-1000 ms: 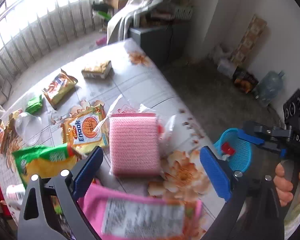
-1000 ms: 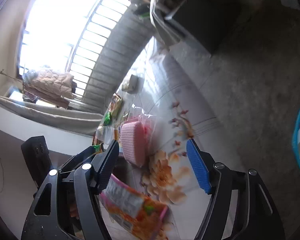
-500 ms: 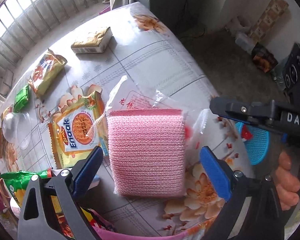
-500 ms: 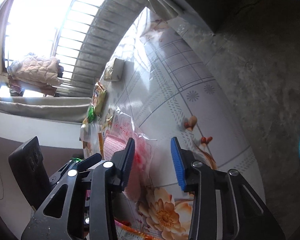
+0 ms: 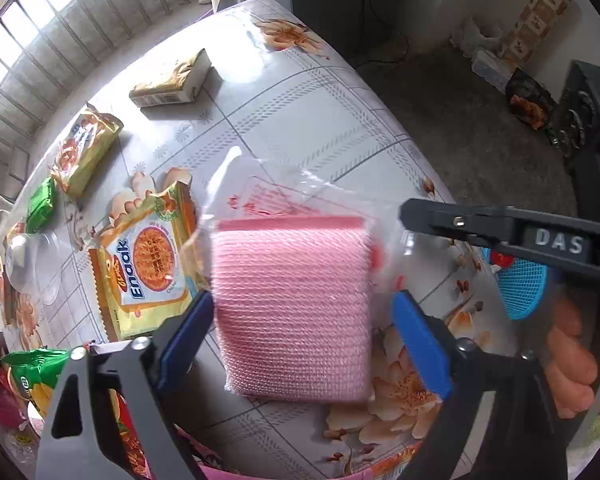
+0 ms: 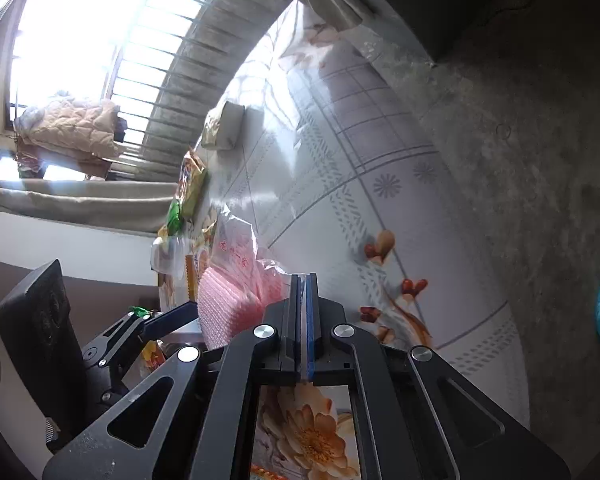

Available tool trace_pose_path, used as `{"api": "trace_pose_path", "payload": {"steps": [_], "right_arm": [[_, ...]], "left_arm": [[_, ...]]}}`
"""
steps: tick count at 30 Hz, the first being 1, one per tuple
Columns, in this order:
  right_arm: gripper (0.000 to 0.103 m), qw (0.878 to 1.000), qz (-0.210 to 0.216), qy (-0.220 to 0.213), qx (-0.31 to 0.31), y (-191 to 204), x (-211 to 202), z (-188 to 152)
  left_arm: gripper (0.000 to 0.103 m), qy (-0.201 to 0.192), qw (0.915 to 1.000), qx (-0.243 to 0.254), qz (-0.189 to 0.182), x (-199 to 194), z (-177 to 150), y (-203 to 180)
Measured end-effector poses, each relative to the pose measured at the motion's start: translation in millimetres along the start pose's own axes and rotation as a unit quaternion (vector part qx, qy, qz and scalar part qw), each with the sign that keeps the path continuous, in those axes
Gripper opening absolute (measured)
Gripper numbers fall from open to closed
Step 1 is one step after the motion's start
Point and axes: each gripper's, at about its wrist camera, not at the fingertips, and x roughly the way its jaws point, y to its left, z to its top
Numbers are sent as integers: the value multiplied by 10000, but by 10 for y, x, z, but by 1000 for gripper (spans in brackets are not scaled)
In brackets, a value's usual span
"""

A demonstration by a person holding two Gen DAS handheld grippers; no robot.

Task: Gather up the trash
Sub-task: 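Grasp the pink scrubbing pad with the left gripper while the right gripper grasps its clear bag, then carry pad and clear bag over the blue wastebasket and open both grippers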

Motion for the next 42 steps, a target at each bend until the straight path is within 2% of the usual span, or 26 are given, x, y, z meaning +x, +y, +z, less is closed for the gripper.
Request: {"api": "trace_pose_path", "payload": {"steps": [2,7,12,15,16,17,19,21,26,29,35,42], "right_arm": [[0,9999,-18,-136,9,-24,-73,-4],[0,9991,-44,-416,55,-159,-317,-85],[0,9988,45,-487,50,-263,-447,-165],[4,9990,113,-416,79,-289,-433,-184],[8,9991,119,-397,84,-292,-417,-182],[15,9991,123,-387,109,-304,-406,-177],[21,9990,153,-394,141,-321,-402,-157],[22,9990,211,-353,164,-337,-373,-156],[22,9993,243,-263,137,-347,-302,-175],[12,9990,276,-320,131,-338,-309,-187],[4,9978,261,-617,-9,-254,-483,-233],[3,9943,326,-1012,-123,-164,-779,-278]], "left_arm": [[81,-4,10000,22,24,8,18,-51],[81,-26,9999,99,12,-5,20,-129],[82,119,9997,224,-38,39,38,-220],[82,218,9993,306,54,107,48,-256],[82,251,9991,322,65,127,42,-265],[82,267,9990,345,83,147,38,-278],[82,245,9988,411,128,165,39,-303],[82,218,9985,474,175,178,37,-351],[81,176,9976,630,219,209,20,-439],[79,75,9974,679,221,191,19,-437],[78,-202,9976,629,186,36,-10,-388],[78,-741,9967,323,12,-363,-83,-215]]}}
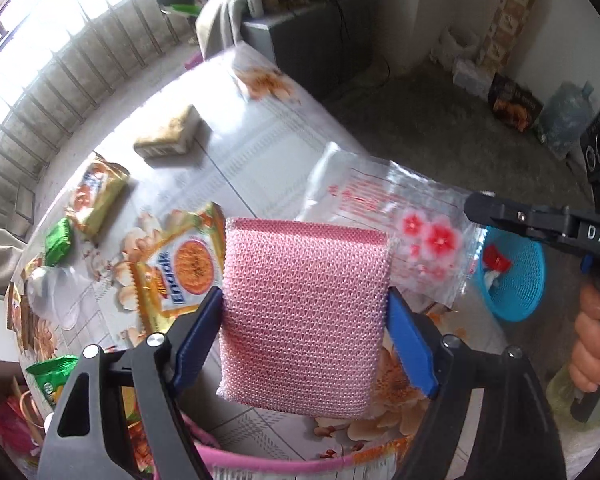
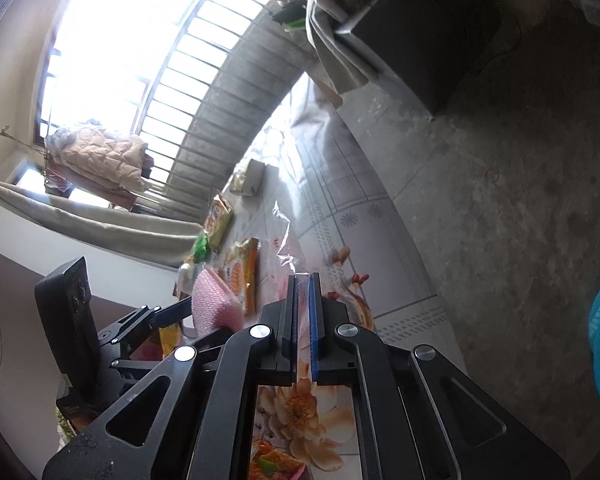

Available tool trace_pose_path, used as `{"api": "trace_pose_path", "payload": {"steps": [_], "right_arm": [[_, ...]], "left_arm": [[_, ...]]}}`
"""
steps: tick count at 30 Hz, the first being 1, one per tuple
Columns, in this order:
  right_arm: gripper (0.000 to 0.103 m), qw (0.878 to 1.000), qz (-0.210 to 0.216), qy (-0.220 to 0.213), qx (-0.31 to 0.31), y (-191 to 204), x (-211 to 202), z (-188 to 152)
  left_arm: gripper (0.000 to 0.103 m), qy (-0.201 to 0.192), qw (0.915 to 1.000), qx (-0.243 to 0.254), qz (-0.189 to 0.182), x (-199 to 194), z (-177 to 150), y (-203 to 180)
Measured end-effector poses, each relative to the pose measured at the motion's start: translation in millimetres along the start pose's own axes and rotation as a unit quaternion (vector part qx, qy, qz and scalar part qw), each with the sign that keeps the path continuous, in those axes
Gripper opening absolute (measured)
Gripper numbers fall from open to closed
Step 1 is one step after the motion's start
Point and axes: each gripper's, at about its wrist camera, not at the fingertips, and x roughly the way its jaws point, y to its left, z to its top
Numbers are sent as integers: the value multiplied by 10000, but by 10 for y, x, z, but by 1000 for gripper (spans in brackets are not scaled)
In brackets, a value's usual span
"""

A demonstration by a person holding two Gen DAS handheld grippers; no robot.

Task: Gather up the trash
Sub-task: 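Carry pad and clear bag over the blue wastebasket and open both grippers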

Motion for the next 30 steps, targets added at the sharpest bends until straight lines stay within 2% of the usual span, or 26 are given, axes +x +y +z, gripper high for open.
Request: {"api": "trace_pose_path", "payload": {"steps": [4,8,14,17,22,26,30], "right_arm": [[3,9997,52,-222,32,1,-224,-39],[3,9989,85,-463,41,-33,-544,-141],[3,9944,-60,-1036,218,-280,-1230,-383],[3,9892,-234,-1393,385,-494,-1624,-537],[3,9746,-699,-1919,921,-1048,-2183,-853],[3,9618,-1061,-2059,1461,-1548,-2355,-1060],[3,9437,-1461,-2185,2010,-2102,-2342,-1269]], "left_arm": [[78,-373,9986,-312,-200,-266,-16,86],[78,-768,9959,-365,-296,-552,-65,-7],[78,-1089,9908,-270,-757,-845,-84,-470],[78,-1190,9865,-69,-1125,-897,-43,-916],[78,-966,9814,269,-1637,-714,32,-1698],[78,-626,9783,556,-1894,-376,98,-2425],[78,-173,9774,737,-1976,69,138,-2960]]}}
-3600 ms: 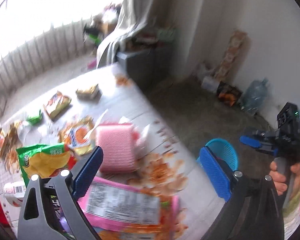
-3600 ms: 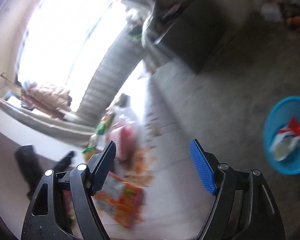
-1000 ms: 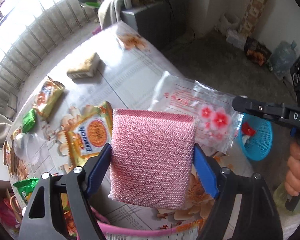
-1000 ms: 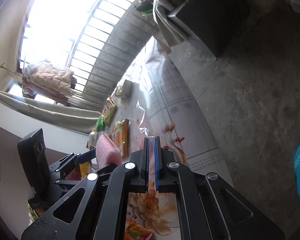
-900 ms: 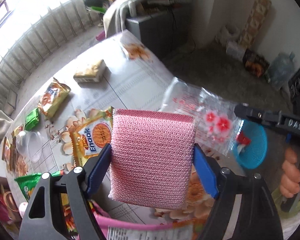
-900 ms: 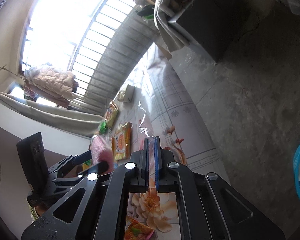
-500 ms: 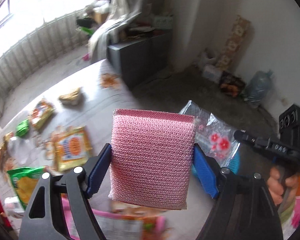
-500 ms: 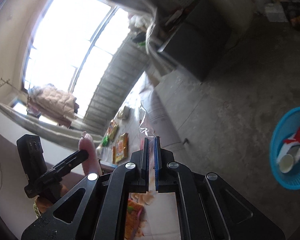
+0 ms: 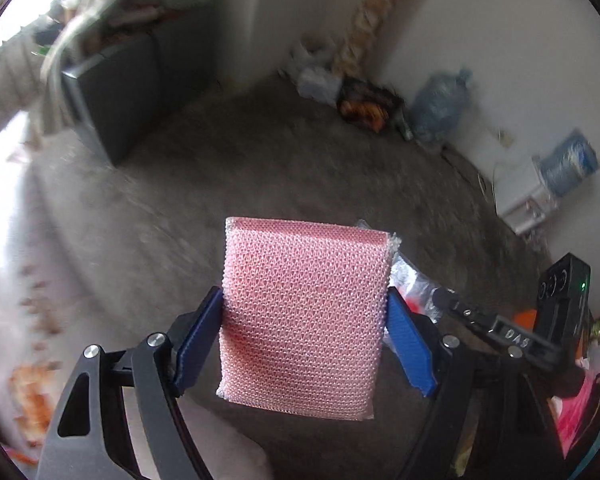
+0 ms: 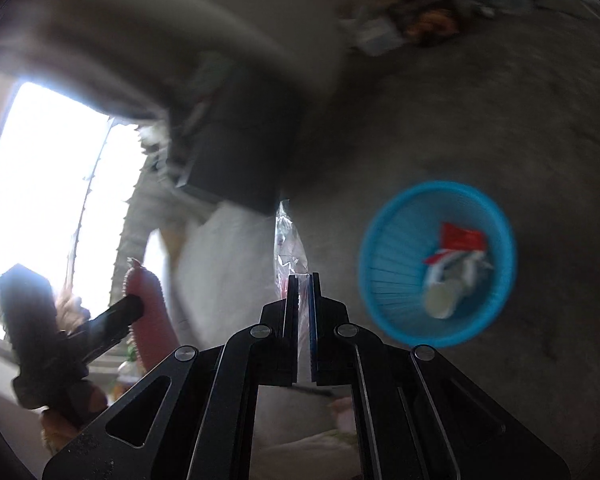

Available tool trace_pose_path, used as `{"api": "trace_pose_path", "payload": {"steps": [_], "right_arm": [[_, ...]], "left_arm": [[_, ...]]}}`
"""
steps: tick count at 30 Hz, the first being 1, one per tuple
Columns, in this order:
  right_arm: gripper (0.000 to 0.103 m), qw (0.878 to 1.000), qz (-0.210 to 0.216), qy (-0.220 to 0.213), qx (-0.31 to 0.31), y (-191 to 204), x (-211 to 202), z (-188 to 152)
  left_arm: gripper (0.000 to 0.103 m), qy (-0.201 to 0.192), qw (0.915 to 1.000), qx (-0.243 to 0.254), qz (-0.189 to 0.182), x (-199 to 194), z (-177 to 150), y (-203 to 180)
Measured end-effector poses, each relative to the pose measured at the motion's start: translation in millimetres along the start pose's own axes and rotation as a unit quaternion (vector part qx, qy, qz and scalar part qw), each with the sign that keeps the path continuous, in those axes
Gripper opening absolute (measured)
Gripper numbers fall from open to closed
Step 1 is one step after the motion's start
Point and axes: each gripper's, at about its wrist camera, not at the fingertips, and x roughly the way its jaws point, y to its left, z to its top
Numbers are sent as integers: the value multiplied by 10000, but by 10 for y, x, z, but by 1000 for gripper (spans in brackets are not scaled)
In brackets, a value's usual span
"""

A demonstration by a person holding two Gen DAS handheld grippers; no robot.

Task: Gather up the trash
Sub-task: 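Carry pad and clear bag over the blue wastebasket and open both grippers, then move both tools back over the table toward the snack bags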

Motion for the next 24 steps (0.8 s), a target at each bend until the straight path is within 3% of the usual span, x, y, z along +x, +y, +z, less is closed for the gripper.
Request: {"api": "trace_pose_path", "payload": {"steps": [4,6,9,11,12,17,19,24], "right_arm": [[3,9983,-178,-36,557,-489,245,12],[4,9963,-334,-93,791,-699,366,5],[12,9913,-596,-213,1153,-1003,613,-42],[36,9865,-843,-155,1396,-1220,757,-86],[41,9825,-982,-99,1579,-1330,825,-130],[46,9816,-1039,-55,1599,-1437,741,-300],[47,9838,-1066,-45,1443,-1413,661,-320],[48,9888,-1028,-192,1063,-1224,394,-349]], "left_arm": [[79,394,9991,-57,-108,661,77,-169],[81,378,9990,-10,-233,915,90,-233],[89,532,9986,-37,-46,1324,99,-258],[90,593,9981,-173,38,1474,79,-212],[90,610,9977,-286,70,1517,58,-187],[91,483,9971,-583,17,1377,52,-42],[91,300,9976,-611,109,1222,77,-7],[91,-75,9989,-467,-62,646,52,-71]]}}
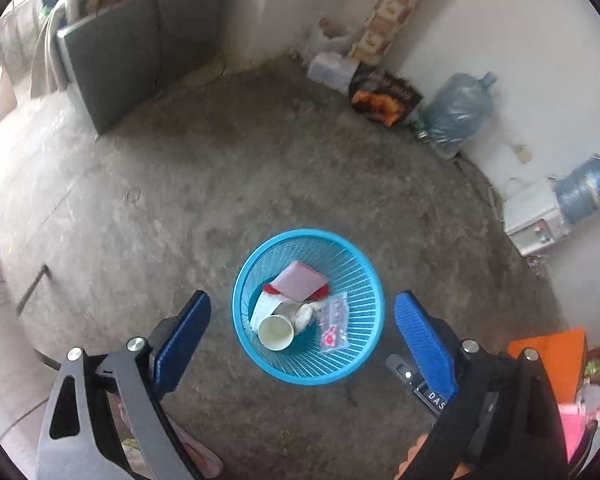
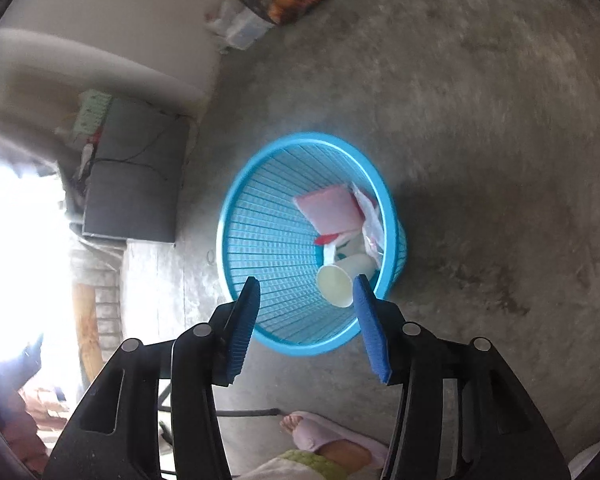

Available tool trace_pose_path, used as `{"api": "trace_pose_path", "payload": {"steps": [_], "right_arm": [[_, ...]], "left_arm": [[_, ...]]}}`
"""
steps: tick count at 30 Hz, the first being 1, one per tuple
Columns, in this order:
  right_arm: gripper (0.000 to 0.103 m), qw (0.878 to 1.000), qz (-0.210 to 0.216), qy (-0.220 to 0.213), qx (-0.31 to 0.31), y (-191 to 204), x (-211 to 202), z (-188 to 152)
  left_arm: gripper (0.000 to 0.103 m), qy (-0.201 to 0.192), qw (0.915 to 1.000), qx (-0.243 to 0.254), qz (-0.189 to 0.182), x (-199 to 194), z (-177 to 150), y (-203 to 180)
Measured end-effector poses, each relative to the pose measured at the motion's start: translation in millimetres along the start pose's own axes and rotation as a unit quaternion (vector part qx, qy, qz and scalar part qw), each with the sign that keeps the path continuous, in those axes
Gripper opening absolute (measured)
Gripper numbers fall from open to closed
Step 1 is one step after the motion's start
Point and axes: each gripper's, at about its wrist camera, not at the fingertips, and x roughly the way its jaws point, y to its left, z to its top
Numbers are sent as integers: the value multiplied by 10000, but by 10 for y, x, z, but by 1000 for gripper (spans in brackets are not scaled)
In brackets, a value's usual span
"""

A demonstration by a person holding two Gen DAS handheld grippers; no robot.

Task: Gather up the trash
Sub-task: 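Move both tools back over the table toward the snack bags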

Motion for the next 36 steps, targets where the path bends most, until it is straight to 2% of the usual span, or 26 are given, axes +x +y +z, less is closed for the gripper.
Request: {"api": "trace_pose_path", "payload": {"steps": [5,8,9,12,14,17,18,20,24,27,30,31,33,36], "right_arm": [[58,9955,210,-304,-871,370,-571,-134],[67,9875,437,-420,-1456,621,-885,-275],[68,9842,515,-427,-1637,709,-977,-325],[72,9712,780,-425,-2211,1010,-1249,-511],[76,9599,944,-460,-2600,1216,-1404,-663],[81,9362,1189,-486,-3272,1558,-1572,-950],[81,9277,1269,-476,-3478,1672,-1606,-1052],[82,9080,1443,-352,-3917,1949,-1629,-1303],[82,8728,1709,55,-4572,2469,-1487,-1761],[82,8476,1850,453,-4953,2855,-1325,-2158],[82,8217,2001,698,-5291,3149,-1243,-2601],[82,8096,2023,713,-5464,3231,-1233,-2777],[82,7891,1979,638,-5780,3344,-1242,-3062],[82,7475,1748,379,-6397,3368,-1249,-3509]], "left_arm": [[91,-366,9983,410,-200,-848,-171,-47],[94,-634,9964,487,-297,-1474,-406,112],[95,-833,9950,467,-280,-1771,-536,242],[97,-1313,9908,326,-78,-2358,-875,605],[97,-1725,9844,112,314,-2772,-1178,939],[97,-2178,9712,-276,927,-3210,-1605,1368],[97,-2347,9637,-510,1166,-3400,-1834,1583],[97,-2504,9546,-824,1390,-3610,-2134,1851],[97,-2812,9268,-1530,1965,-3978,-2823,2368],[97,-2976,9099,-2007,2077,-4087,-3295,2634],[97,-3025,9011,-2306,2080,-4072,-3593,2774],[97,-3028,8989,-2372,2098,-4050,-3669,2800],[97,-3051,8937,-2504,2135,-4023,-3859,2854],[97,-3038,8907,-2608,2154,-3932,-4027,2898]]}}
